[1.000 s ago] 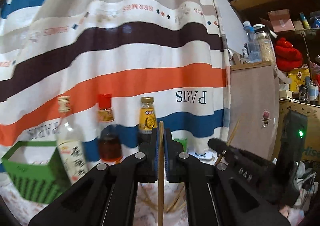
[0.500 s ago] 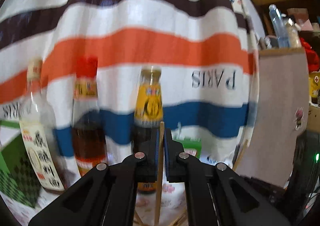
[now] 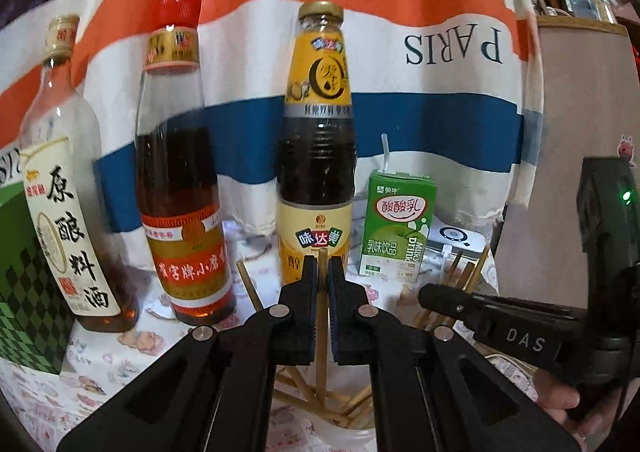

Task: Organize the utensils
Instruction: 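Insert both chopsticks into the cup and open both grippers, then lower the left gripper onto the last chopsticks and close on one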

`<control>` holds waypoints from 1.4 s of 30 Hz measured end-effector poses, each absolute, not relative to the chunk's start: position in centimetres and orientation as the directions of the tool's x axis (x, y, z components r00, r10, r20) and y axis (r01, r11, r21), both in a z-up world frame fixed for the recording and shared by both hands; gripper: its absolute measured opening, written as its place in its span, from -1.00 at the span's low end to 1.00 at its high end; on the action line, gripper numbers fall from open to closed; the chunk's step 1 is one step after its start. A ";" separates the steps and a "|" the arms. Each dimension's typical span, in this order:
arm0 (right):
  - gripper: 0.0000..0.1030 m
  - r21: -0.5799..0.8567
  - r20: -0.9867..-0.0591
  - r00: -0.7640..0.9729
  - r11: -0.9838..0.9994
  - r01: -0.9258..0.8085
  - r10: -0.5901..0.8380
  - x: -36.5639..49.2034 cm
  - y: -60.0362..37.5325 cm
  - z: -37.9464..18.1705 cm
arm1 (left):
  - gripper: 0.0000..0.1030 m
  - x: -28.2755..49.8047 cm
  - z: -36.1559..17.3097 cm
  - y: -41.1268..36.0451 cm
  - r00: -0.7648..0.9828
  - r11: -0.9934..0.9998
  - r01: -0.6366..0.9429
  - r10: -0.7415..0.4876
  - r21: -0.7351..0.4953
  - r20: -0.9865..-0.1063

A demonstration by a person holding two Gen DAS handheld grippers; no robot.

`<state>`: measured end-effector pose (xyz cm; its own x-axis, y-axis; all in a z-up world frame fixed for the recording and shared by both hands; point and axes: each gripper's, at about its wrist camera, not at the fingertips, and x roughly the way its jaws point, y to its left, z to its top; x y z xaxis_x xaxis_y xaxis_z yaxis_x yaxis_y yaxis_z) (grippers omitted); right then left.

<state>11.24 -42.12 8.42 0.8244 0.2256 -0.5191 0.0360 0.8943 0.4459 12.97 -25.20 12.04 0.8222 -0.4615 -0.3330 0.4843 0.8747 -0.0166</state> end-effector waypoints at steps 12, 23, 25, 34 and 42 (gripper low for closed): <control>0.35 0.375 -0.427 0.890 0.927 0.014 0.159 8.2 -42.3 12.7 | 0.31 9.2 15.5 -19.8 0.879 0.922 0.388 -0.375 -0.015 -0.294; 1.00 0.310 -0.363 0.924 0.951 -0.005 0.123 2.5 -38.3 14.0 | 0.99 2.1 15.7 -9.8 0.959 0.978 0.209 -0.201 0.021 -0.201; 1.00 0.298 -0.374 0.920 0.954 0.000 0.117 1.2 -37.7 13.2 | 0.99 0.9 14.8 -8.2 0.961 0.981 0.195 -0.189 0.012 -0.200; 1.00 0.316 -0.402 0.915 0.944 0.097 0.041 -1.2 -36.4 6.4 | 0.99 -2.1 7.8 -3.5 0.965 0.993 0.122 -0.117 0.008 -0.236; 1.00 0.325 -0.549 0.833 0.936 0.134 0.071 1.2 -36.2 2.6 | 0.99 0.9 4.2 -0.6 0.905 0.986 0.070 -0.126 -0.151 -0.406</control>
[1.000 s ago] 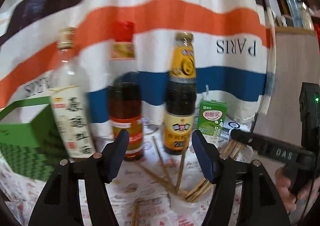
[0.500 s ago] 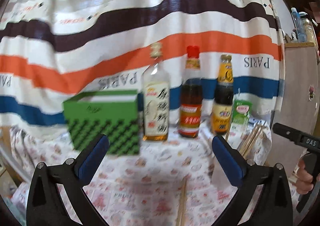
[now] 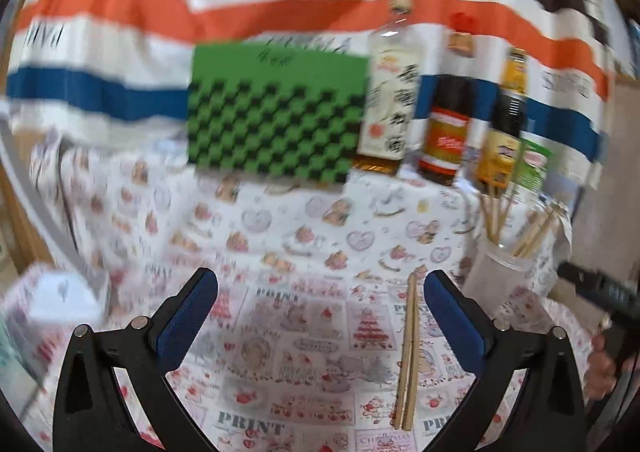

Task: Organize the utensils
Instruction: 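Lower the left gripper onto the last chopsticks and close on one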

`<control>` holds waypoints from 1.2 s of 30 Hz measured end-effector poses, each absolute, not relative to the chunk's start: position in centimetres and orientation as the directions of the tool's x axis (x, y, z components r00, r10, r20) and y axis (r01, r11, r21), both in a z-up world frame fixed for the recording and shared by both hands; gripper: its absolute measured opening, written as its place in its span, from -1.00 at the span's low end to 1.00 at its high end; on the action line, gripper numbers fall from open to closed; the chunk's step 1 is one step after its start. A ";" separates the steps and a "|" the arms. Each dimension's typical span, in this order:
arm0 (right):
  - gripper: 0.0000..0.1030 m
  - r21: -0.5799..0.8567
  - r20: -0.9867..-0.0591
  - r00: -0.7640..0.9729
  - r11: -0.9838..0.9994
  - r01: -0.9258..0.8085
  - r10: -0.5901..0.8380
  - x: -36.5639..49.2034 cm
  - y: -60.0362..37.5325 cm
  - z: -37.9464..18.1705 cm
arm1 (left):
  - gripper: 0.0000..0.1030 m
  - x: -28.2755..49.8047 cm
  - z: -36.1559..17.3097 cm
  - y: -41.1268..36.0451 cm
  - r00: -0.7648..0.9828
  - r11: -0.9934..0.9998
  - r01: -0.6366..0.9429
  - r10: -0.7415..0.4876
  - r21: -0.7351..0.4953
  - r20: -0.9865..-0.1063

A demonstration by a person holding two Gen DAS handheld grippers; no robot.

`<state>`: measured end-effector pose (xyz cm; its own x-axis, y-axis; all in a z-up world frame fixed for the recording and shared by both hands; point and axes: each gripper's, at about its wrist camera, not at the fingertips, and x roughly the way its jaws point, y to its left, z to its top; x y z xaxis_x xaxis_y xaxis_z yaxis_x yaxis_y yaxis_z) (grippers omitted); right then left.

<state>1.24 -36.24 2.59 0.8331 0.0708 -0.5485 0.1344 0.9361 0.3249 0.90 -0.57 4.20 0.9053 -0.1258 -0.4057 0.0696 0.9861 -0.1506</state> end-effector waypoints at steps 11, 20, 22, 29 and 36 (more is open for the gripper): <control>1.00 0.170 -0.551 0.834 0.982 0.081 0.026 0.6 -33.1 2.4 | 0.99 4.0 0.3 -0.7 0.829 0.993 0.040 -0.097 -0.114 -0.551; 1.00 0.108 -0.568 0.823 0.988 0.106 -0.026 1.1 -32.7 1.9 | 0.99 3.8 -0.4 -2.0 0.843 0.998 0.045 -0.057 -0.036 -0.534; 1.00 0.097 -0.570 0.821 0.990 0.106 -0.033 1.2 -32.6 1.8 | 0.99 3.4 -0.5 -2.7 0.868 0.998 0.057 -0.043 0.015 -0.495; 1.00 0.104 -0.578 0.815 0.988 0.116 -0.035 1.3 -32.9 1.7 | 0.99 3.1 -0.1 -3.2 0.879 0.996 0.092 -0.074 0.016 -0.470; 1.00 0.082 -0.583 0.811 0.989 0.125 -0.054 1.3 -32.7 1.5 | 0.99 3.7 -0.5 -3.5 0.848 0.989 0.147 -0.122 0.007 -0.515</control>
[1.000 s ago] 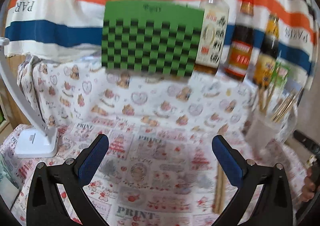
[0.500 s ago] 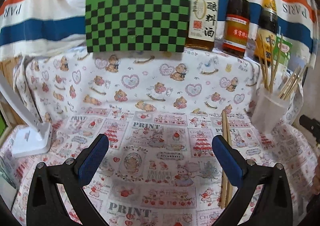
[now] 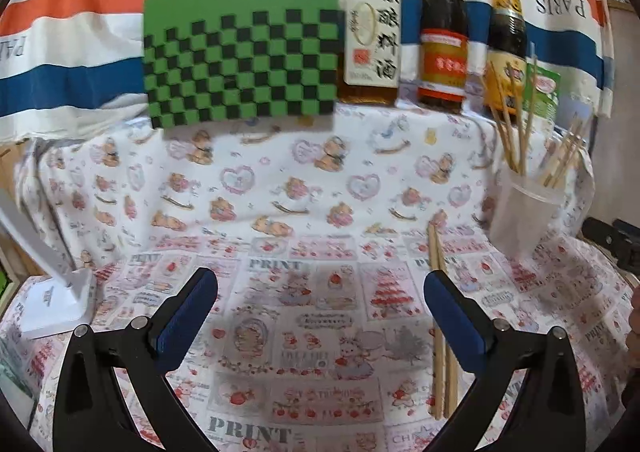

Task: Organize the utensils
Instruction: 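Lower the left gripper onto the last chopsticks and close on one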

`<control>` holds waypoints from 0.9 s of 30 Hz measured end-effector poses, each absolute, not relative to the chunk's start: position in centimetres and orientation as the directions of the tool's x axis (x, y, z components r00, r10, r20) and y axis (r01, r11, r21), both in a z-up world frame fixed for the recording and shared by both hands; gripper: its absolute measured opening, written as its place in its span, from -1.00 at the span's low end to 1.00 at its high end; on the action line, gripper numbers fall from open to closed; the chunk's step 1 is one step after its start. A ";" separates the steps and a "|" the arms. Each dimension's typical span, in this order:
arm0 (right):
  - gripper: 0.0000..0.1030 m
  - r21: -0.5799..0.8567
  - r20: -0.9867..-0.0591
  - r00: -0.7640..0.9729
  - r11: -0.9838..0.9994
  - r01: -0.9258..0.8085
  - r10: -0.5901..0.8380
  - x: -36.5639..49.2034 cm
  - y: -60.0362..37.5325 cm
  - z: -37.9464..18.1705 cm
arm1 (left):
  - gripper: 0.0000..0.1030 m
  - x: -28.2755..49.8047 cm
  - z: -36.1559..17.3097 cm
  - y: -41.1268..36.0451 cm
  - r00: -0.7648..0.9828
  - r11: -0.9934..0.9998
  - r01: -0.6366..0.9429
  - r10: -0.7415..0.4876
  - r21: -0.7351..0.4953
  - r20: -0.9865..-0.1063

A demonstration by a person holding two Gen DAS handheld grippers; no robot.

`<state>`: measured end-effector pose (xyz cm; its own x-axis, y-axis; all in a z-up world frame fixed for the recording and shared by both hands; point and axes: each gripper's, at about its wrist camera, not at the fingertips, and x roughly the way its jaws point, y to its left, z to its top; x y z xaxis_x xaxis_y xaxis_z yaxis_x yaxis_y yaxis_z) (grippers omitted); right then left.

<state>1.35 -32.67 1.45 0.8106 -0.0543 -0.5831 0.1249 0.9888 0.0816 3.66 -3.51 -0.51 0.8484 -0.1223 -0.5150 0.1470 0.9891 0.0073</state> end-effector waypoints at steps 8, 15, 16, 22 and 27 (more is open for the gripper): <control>1.00 0.097 -0.599 0.800 0.988 0.119 -0.038 1.4 -32.9 1.5 | 0.84 6.2 -2.3 -3.5 0.645 0.954 0.261 -0.285 -0.147 -0.709; 1.00 0.056 -0.620 0.782 0.991 0.126 -0.064 1.7 -32.4 1.0 | -0.38 6.5 -3.8 -5.4 0.465 0.909 0.318 -0.397 -0.270 -0.791; 1.00 0.053 -0.625 0.778 0.991 0.124 -0.064 1.7 -32.4 0.9 | -0.38 6.3 -3.8 -5.8 0.457 0.904 0.330 -0.405 -0.271 -0.792; 1.00 0.040 -0.637 0.768 0.992 0.123 -0.070 1.8 -32.1 0.7 | -0.47 4.9 -3.9 -7.7 0.470 0.909 0.376 -0.354 -0.180 -0.809; 1.00 0.023 -0.639 0.765 0.991 0.129 -0.085 1.9 -32.1 0.7 | -0.63 4.7 -4.3 -8.0 0.475 0.923 0.359 -0.306 -0.136 -0.825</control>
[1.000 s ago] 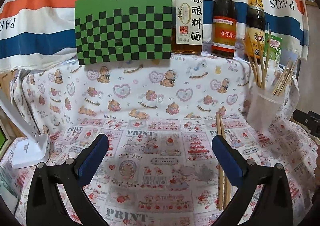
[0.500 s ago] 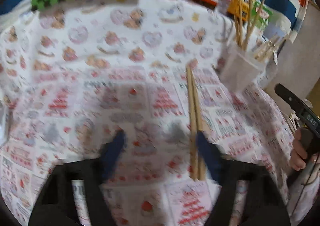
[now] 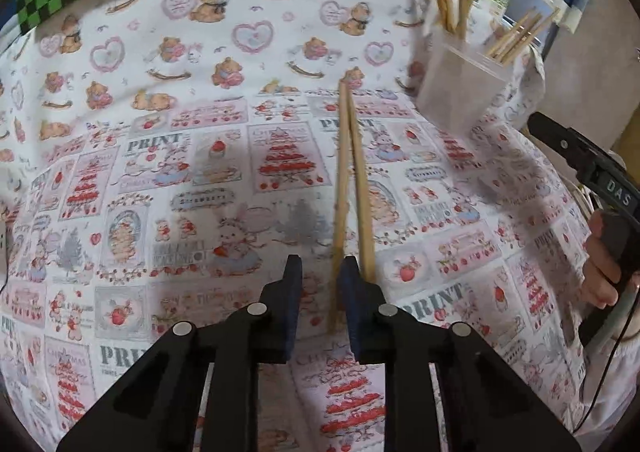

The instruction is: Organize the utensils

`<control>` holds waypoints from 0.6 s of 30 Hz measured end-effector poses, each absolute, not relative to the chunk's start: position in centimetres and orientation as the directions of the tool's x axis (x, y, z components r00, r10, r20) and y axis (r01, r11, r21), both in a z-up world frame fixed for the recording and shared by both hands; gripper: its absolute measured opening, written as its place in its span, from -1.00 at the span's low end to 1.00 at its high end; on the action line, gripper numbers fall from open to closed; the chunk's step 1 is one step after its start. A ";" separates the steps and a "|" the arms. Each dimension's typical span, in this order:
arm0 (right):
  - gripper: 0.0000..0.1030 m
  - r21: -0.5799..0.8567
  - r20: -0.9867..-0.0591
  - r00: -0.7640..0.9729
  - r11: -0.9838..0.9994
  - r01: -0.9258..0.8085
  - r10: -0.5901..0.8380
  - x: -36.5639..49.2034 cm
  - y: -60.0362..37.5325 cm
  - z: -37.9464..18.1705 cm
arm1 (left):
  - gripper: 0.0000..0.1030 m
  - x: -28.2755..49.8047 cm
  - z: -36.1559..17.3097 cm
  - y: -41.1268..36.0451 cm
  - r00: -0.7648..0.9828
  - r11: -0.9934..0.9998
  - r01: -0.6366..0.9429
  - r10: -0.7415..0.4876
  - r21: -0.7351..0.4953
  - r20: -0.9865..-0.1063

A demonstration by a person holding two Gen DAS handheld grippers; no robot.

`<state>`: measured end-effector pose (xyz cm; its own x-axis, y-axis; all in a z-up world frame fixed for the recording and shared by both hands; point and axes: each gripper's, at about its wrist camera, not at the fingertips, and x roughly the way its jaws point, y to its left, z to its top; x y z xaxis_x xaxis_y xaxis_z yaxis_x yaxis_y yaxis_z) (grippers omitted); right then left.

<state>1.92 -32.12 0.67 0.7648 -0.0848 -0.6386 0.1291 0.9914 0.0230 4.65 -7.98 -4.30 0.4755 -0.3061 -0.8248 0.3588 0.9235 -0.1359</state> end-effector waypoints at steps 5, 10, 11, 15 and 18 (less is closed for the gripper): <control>1.00 0.013 -0.648 0.756 0.992 0.129 -0.090 2.0 -32.0 0.5 | -0.63 4.5 -4.6 -8.8 0.501 0.920 0.384 -0.275 -0.075 -0.821; 1.00 -0.002 -0.649 0.756 0.993 0.117 -0.090 1.9 -31.6 0.4 | -0.63 4.8 -4.4 -8.5 0.493 0.923 0.369 -0.292 -0.107 -0.819; 1.00 -0.002 -0.648 0.757 0.993 0.114 -0.089 1.9 -31.5 0.5 | -0.65 4.8 -4.4 -8.5 0.494 0.924 0.366 -0.293 -0.110 -0.819; 1.00 -0.004 -0.648 0.757 0.995 0.104 -0.081 1.9 -31.5 0.5 | -0.92 4.7 -4.2 -8.3 0.487 0.925 0.363 -0.296 -0.117 -0.822; 1.00 -0.001 -0.649 0.757 0.995 0.099 -0.076 1.9 -31.5 0.5 | -0.92 4.6 -3.5 -7.8 0.496 0.922 0.355 -0.324 -0.152 -0.806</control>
<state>1.89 -31.53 0.46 0.7573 -0.0756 -0.6487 0.0985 0.9951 -0.0009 4.63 -7.78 -3.54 0.4959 -0.3238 -0.8057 0.3547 0.9225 -0.1524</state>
